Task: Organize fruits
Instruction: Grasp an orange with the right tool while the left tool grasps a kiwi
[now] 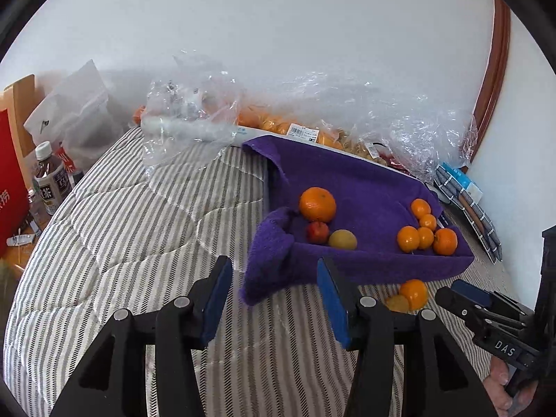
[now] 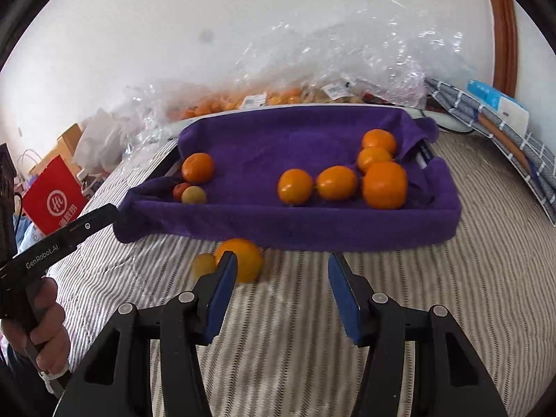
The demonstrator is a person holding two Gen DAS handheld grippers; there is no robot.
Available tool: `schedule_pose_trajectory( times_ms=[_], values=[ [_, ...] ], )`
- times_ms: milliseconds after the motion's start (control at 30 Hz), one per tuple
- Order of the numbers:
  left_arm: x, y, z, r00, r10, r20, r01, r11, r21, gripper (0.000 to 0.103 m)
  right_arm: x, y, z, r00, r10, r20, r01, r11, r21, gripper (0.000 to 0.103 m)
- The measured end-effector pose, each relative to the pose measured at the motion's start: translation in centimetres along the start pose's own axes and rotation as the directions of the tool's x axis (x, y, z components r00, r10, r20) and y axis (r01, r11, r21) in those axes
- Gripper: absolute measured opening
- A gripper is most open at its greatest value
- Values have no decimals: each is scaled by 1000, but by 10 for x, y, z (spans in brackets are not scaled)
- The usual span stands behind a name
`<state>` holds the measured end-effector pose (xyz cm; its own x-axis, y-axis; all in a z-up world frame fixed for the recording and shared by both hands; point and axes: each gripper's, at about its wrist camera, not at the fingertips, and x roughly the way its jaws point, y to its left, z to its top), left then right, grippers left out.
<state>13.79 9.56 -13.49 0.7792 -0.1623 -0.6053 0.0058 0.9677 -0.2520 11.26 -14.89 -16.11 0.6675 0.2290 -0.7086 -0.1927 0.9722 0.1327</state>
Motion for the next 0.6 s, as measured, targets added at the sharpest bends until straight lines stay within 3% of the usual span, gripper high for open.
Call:
schedule_pose_trajectory(
  times_ms=[67, 200, 300, 400, 600],
  values=[
    [-1, 4, -1, 1000, 16, -12, -16, 1000, 21, 49, 10, 10, 1, 1000, 6, -12, -6, 1000, -22, 55],
    [0, 8, -3, 999, 33, -26, -32, 999, 42, 49, 26, 19, 4, 998, 26, -49, -28, 999, -36, 43],
    [3, 8, -1, 999, -9, -48, 11, 1000, 25, 49, 31, 16, 8, 997, 49, -61, -50, 998, -27, 35],
    [11, -6, 0, 996, -45, -74, 49, 998, 47, 49, 27, 9, 8, 995, 72, -65, -73, 997, -9, 35],
    [26, -49, -7, 977, -164, -138, 177, 980, 87, 49, -8, -27, 2, 1000, 9, -10, -9, 1000, -6, 35]
  ],
)
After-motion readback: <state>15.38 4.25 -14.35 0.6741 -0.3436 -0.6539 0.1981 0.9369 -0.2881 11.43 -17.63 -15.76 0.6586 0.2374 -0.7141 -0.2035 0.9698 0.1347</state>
